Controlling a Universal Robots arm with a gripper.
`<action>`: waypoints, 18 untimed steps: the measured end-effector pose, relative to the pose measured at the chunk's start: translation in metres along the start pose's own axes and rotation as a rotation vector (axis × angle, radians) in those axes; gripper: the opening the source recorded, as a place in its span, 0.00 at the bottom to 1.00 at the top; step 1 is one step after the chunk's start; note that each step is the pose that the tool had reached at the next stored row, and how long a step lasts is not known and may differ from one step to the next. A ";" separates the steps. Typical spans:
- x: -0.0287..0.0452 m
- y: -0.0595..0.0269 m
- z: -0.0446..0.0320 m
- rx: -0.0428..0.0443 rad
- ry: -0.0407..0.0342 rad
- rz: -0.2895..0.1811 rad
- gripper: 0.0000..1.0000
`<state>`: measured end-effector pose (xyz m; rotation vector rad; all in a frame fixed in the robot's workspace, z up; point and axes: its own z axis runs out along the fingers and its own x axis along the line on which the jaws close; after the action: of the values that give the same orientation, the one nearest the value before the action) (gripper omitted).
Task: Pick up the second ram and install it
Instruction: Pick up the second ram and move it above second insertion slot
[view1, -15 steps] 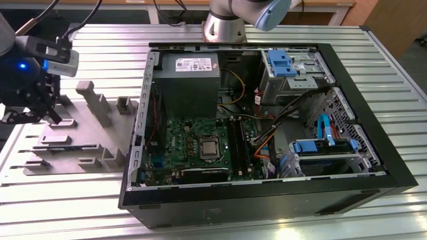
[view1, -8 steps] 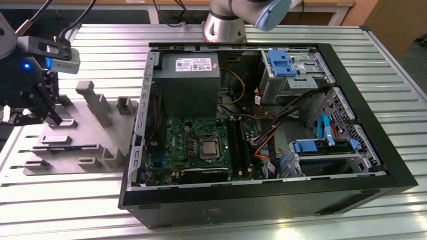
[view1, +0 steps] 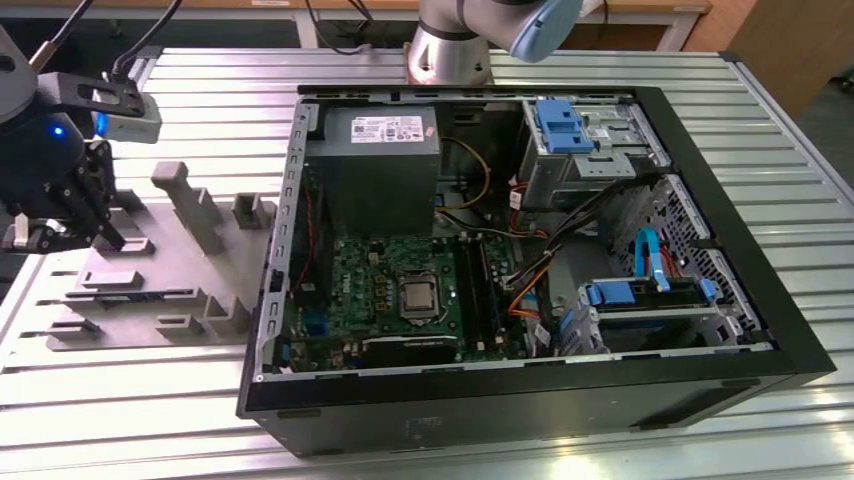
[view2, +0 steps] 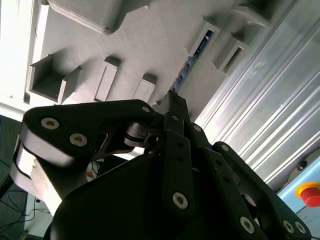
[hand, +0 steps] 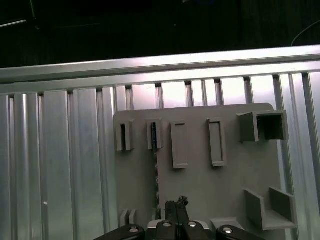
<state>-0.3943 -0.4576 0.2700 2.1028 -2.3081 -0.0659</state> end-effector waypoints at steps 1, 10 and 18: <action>0.0000 0.0000 0.0000 0.0000 0.0000 0.000 0.11; 0.0082 0.0007 0.0066 0.0061 -0.0119 -0.004 0.11; 0.0134 -0.0004 0.0195 0.0060 -0.0133 -0.005 0.11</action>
<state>-0.3959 -0.4706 0.2503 2.1179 -2.3130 -0.0734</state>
